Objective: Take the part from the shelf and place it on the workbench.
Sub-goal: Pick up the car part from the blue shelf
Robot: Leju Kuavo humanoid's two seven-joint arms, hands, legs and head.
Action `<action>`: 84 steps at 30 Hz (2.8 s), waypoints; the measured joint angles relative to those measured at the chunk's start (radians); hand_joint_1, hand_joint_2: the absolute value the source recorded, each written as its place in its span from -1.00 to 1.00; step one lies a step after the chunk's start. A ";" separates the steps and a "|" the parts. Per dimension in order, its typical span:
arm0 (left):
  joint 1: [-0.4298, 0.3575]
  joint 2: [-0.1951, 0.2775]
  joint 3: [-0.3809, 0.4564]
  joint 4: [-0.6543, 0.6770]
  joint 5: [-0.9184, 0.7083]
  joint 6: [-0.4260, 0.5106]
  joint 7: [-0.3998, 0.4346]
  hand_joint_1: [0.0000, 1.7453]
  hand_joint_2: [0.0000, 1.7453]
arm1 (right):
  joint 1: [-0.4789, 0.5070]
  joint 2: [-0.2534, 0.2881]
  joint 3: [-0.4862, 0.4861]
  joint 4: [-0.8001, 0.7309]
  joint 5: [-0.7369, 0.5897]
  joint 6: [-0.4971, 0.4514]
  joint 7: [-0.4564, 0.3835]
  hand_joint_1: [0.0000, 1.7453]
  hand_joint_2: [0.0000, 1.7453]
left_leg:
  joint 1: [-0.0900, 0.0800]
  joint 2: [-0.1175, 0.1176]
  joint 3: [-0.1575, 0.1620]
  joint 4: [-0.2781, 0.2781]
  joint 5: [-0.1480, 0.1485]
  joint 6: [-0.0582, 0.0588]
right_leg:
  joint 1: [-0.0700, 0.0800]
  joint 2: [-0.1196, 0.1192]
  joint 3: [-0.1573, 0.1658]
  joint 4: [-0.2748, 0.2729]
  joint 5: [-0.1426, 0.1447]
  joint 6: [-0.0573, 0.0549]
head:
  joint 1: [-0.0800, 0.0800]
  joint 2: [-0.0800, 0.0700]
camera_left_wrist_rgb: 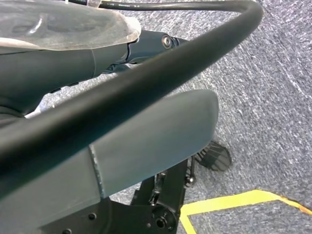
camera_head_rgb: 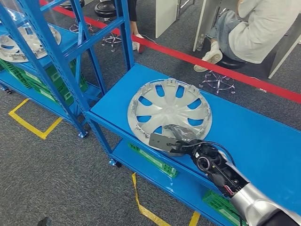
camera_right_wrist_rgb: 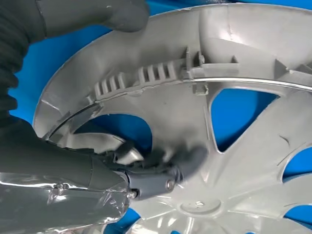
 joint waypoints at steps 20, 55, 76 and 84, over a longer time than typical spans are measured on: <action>0.000 0.000 0.000 0.000 0.000 0.003 -0.039 -1.00 1.00 | 0.001 0.000 0.012 0.002 0.013 -0.015 -0.002 0.97 1.00 | 0.000 0.000 0.000 0.000 0.000 0.000 | 0.000 0.000 0.000 0.000 0.000 0.000 | 0.001 0.000; 0.002 -0.004 0.002 0.000 0.051 0.047 -0.060 -1.00 1.00 | 0.090 0.002 -0.102 -0.246 -0.445 -0.243 -0.409 0.96 1.00 | 0.000 0.000 0.000 0.000 0.000 0.000 | 0.000 0.001 0.000 0.000 0.000 0.000 | 0.001 0.000; 0.000 -0.008 0.002 0.000 0.025 0.046 -0.061 -1.00 1.00 | 0.195 0.016 -0.047 -0.552 -0.878 -0.097 -0.621 0.96 1.00 | 0.000 0.000 0.000 0.000 0.000 0.000 | 0.000 0.000 0.000 0.000 0.000 0.000 | 0.001 0.000; -0.001 -0.007 0.002 0.000 0.025 0.045 -0.062 -1.00 1.00 | 0.201 0.058 0.045 -0.549 -0.948 -0.002 -0.654 0.96 1.00 | 0.000 0.000 0.000 -0.001 0.000 0.000 | 0.001 -0.001 0.000 0.000 -0.001 -0.001 | 0.001 0.000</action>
